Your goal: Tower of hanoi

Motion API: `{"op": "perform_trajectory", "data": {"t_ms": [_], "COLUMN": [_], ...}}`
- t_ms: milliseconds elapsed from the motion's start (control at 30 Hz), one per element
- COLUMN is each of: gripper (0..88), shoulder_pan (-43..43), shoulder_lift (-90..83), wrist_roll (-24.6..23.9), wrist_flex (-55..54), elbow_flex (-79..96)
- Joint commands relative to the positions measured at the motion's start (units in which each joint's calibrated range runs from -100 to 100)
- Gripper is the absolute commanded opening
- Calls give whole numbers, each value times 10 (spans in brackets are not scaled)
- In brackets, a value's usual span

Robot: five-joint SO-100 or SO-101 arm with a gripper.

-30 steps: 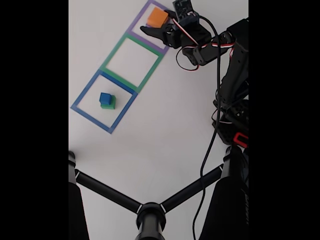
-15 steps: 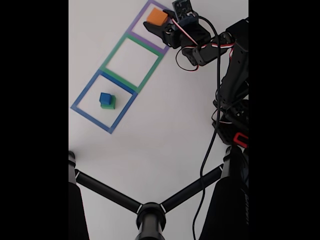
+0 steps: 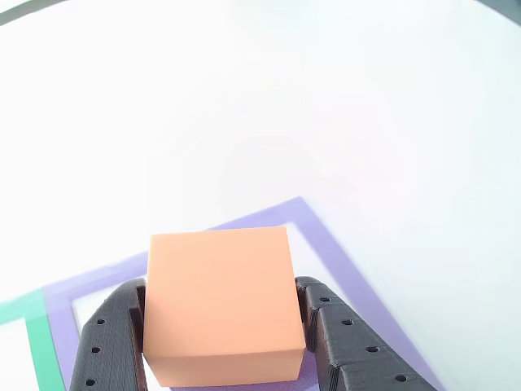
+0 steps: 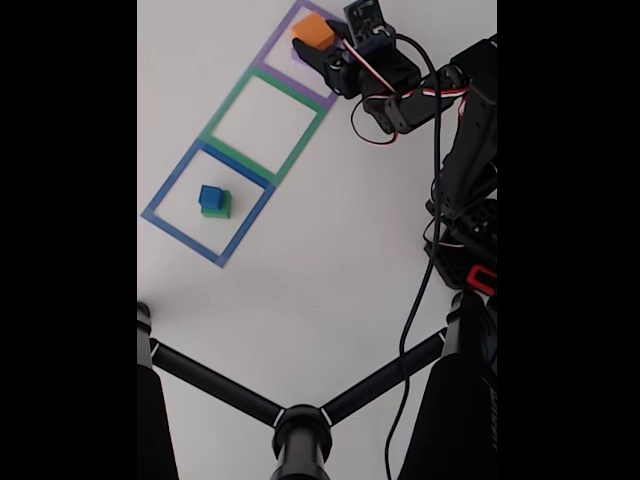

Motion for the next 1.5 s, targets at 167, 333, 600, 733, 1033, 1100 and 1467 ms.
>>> {"op": "perform_trajectory", "data": {"t_ms": [167,333,600,733,1033,1100,1467], "gripper": [147,150,147,145,143,143,145], "shoulder_pan": [-11,-23,-50,-63,-97,-107,-176], "shoulder_lift": [-6,-23,-127,-210,-407,-441,-520], "wrist_roll": [0,0,0,0,0,0,0], "wrist_flex": [-18,-15,79,180,524,607,1151], "elbow_flex": [10,15,24,12,-101,-138,-519]}}
